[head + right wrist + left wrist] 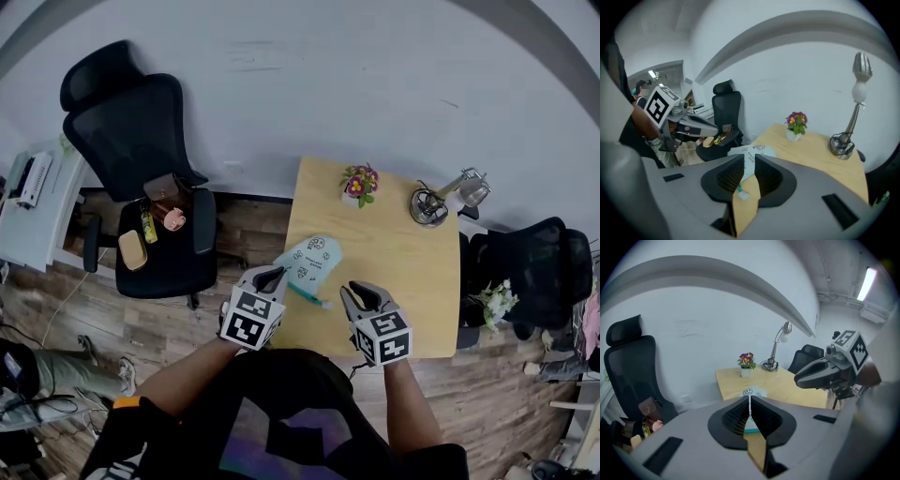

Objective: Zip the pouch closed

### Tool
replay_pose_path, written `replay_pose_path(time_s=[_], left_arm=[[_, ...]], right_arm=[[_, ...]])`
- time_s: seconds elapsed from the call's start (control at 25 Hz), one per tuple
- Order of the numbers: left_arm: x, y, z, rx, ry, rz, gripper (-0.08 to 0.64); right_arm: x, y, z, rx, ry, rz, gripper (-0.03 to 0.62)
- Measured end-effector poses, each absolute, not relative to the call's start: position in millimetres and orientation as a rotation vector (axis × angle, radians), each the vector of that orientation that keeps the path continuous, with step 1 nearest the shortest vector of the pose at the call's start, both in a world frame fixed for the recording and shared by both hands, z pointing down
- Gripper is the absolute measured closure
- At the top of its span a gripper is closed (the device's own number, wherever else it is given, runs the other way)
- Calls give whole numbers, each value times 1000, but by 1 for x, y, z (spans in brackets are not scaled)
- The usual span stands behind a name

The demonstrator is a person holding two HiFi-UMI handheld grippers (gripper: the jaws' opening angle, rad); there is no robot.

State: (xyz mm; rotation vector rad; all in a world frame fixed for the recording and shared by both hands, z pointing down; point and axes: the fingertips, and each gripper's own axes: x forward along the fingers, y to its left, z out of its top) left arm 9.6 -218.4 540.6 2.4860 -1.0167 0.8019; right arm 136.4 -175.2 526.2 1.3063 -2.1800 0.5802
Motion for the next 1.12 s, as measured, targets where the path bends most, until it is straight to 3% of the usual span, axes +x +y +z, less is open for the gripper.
replay_pose_path(time_s=[0.44, 1.12], left_arm=[[34, -208, 422, 2632, -1046, 505, 546], [38, -195, 417, 2721, -1054, 496, 548]], right_arm=[[123, -186, 412, 1728, -2213, 296, 561], [101, -171, 408, 1791, -2273, 340, 578]])
